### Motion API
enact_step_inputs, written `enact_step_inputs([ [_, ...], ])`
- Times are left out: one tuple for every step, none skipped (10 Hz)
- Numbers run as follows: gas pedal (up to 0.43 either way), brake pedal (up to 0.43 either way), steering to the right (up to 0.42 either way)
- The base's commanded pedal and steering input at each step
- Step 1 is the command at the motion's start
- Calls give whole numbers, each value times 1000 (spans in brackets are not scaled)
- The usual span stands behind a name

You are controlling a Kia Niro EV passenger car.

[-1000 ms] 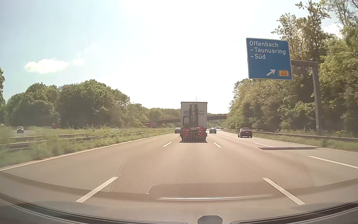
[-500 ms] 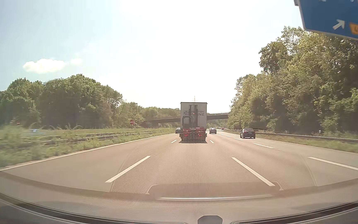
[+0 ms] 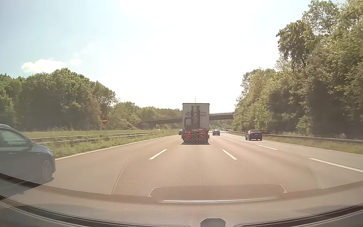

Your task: Follow the waypoints while adhering to traffic rules and regulations

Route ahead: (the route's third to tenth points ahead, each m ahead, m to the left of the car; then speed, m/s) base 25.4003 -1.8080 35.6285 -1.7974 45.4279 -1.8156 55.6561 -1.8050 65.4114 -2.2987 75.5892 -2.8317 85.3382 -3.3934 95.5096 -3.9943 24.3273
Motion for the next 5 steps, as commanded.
enact_step_inputs([
  [311,30,6],
  [311,30,6],
  [311,30,6],
  [311,30,6],
  [311,30,5],
])
